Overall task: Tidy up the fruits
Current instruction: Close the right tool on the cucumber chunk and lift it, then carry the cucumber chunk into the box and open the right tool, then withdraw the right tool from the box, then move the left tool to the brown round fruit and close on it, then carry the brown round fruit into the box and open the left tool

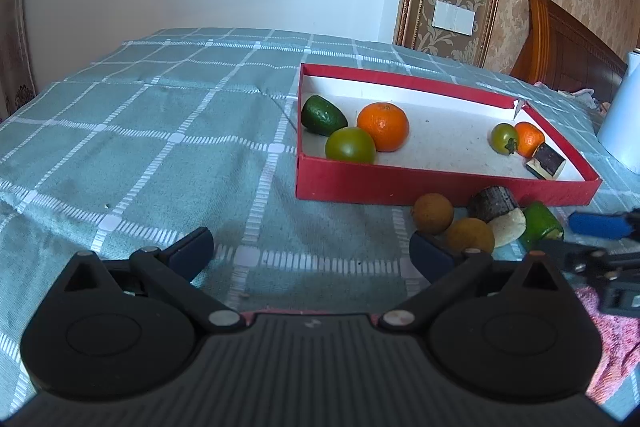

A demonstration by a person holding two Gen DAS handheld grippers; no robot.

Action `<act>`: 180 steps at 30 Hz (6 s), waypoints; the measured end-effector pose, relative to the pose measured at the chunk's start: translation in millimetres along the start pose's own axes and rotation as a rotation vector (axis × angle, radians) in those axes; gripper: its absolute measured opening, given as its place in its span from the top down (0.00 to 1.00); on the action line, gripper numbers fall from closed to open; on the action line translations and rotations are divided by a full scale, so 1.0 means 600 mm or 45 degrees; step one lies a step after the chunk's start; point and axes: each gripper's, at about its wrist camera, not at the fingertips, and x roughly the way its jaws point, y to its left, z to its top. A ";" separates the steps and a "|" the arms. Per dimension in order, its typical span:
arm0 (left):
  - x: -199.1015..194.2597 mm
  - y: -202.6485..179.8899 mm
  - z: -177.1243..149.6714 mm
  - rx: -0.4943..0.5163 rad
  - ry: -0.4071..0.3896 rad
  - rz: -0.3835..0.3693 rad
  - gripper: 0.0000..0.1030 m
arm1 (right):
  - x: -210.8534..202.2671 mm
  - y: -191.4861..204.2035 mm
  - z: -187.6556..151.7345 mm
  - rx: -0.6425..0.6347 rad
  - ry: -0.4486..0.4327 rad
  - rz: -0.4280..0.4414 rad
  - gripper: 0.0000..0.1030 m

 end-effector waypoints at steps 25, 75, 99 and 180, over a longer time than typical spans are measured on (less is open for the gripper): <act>-0.002 0.004 -0.001 -0.012 -0.006 -0.009 0.00 | -0.047 -0.030 0.032 0.075 -0.210 -0.030 0.66; 0.002 -0.002 0.000 0.017 0.007 0.013 0.00 | 0.098 -0.066 0.077 0.082 -0.048 -0.157 0.26; 0.003 -0.009 -0.001 0.041 0.017 0.033 0.00 | -0.001 -0.112 -0.011 0.228 -0.001 -0.216 0.18; 0.026 -0.173 0.104 0.287 -0.146 -0.113 0.72 | 0.013 -0.103 -0.017 0.173 0.056 -0.248 0.08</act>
